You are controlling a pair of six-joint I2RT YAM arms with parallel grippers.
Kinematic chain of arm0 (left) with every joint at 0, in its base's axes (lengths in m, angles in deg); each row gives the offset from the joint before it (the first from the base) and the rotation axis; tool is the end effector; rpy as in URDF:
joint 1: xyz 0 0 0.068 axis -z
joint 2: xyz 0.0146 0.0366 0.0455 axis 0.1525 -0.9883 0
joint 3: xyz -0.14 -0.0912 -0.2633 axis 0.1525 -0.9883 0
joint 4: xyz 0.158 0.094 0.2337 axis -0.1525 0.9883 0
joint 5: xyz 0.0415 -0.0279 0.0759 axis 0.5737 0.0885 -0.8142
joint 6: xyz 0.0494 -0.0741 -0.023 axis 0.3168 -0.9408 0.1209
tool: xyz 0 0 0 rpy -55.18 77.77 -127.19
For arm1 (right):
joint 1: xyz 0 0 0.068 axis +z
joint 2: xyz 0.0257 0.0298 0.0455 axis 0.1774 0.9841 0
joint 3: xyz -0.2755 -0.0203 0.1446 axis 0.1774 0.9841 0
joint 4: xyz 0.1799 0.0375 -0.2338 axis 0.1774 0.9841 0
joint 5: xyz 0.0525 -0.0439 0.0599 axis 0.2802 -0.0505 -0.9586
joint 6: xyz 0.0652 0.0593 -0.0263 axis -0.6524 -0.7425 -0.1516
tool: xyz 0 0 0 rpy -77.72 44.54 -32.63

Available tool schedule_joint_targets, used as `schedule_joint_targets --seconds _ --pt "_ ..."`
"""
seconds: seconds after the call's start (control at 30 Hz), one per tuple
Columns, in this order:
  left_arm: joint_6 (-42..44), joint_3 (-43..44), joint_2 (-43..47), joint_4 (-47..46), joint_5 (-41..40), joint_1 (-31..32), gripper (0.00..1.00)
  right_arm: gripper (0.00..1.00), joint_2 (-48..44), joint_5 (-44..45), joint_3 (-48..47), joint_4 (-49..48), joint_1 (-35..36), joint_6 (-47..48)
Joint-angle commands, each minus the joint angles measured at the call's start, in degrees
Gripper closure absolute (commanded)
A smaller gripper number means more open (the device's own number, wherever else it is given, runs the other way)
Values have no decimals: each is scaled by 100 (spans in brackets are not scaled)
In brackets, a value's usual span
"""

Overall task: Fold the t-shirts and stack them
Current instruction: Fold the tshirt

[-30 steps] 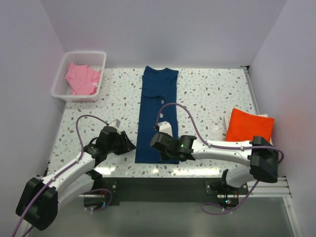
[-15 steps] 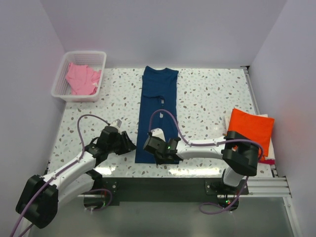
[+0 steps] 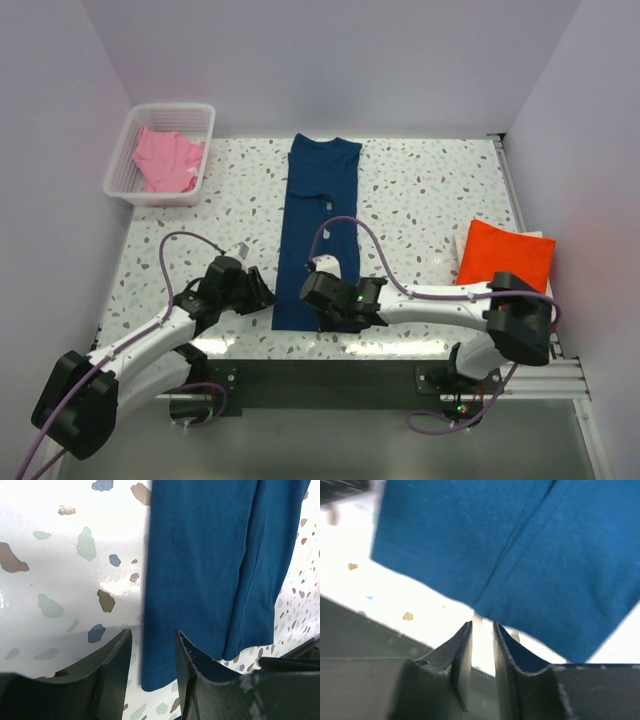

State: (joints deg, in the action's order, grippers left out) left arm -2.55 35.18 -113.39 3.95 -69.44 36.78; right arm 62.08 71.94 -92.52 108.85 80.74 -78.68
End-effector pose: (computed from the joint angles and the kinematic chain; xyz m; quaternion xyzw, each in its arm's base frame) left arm 0.1789 -0.1090 0.1254 -0.1300 0.9180 -0.2802 0.2486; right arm 0.1392 0.3332 0.1664 -0.1588 0.9500 0.1464 0.2256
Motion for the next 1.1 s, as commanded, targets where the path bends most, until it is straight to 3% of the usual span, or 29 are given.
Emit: schedule_joint_targets --seconds 0.0,0.1,0.27,0.4,0.67,1.07 --pt "-177 28 78 -36 -255 187 56 71 -890 338 35 529 -12 -176" --pt "-379 10 227 157 -598 520 55 64 -1636 453 411 812 -204 -360" --pt "-687 115 280 571 -1274 960 54 58 -2769 -151 1265 822 -915 -440" --pt "-1030 239 403 1097 -1784 1250 53 54 -3123 -593 1898 620 -1216 -483" --pt "-1575 -24 413 1020 -1952 1663 53 52 -3010 -927 2566 -145 -1313 -870" --pt "-1584 -95 289 888 -2014 1980 54 52 -2834 -656 2954 -980 -1322 -1459"
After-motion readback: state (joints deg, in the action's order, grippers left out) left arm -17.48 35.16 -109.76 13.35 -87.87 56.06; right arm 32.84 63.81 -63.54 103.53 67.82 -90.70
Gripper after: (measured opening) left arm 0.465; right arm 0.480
